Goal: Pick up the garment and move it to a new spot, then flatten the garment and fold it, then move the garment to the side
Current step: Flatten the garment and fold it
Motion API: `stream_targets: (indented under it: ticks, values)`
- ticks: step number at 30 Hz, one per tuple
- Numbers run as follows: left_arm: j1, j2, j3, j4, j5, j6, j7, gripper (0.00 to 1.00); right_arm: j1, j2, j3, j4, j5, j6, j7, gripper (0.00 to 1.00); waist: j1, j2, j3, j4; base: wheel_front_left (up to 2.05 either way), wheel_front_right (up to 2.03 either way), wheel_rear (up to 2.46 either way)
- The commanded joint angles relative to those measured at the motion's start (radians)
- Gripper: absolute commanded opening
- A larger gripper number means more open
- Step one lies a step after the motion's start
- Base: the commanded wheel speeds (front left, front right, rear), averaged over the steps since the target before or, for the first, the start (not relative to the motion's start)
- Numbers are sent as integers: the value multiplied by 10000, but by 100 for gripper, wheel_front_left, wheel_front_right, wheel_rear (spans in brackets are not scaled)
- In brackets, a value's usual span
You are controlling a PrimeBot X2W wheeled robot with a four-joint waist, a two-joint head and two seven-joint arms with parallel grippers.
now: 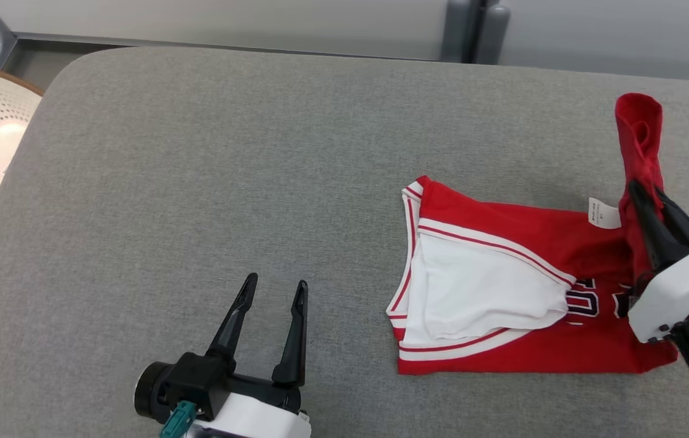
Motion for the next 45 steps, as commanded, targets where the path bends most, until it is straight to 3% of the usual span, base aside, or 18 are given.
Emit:
stream_targets:
  ticks: [1, 13, 25, 26, 27, 28, 32, 40, 41, 45]
  values:
    - [-33, 33, 13, -46, -43, 28, -14, 100, 15, 71, 96, -48, -75, -23, 26, 0, 0, -1, 93, 296, 0, 0, 0]
    - [-199, 31, -195, -47, -334, 145, -15, 100, 170, 632, 1840, 591, 55, -22, 13, 0, 0, -1, 404, 1151, 0, 0, 0]
    - [-384, 33, -355, -52, -482, 263, -13, 100, -657, 932, 3098, 2495, 332, -22, -298, 0, 0, -1, 573, 1433, 0, 0, 0]
    - [-391, 33, -362, -44, -476, 277, -13, 100, -715, 936, 3170, 2581, 357, -22, -300, 16, 0, -1, 587, 1444, 0, 0, 0]
    - [-390, 31, -363, -40, -496, 284, -13, 100, -750, 963, 3207, 2637, 411, -22, -307, 47, 0, -1, 602, 1448, 0, 0, 0]
    - [-390, 31, -360, -32, -515, 291, -15, 100, -782, 991, 3240, 2670, 464, -22, -360, 100, 0, -1, 612, 1444, 0, 0, 0]
    - [-373, 29, -319, -8, -540, 355, -13, 100, -905, 990, 3218, 2456, 712, -22, -625, 100, 0, -1, 565, 1299, 0, 0, 0]
    - [-434, 32, -115, -76, -396, 415, -15, 100, -765, 396, 2723, 1425, 1261, -20, -1571, 100, 0, -1, 267, 603, 0, 0, 0]
    - [-427, 37, 26, -103, -341, 458, -13, 100, -646, -4, 2446, 1366, 1411, -22, -2038, 100, 0, -1, 148, 330, 0, 0, 0]
    - [-409, 32, 254, -129, -376, 514, -15, 100, -413, -487, 2380, 1499, 1551, -14, -2963, 100, 0, -1, -43, -85, 0, 0, 0]
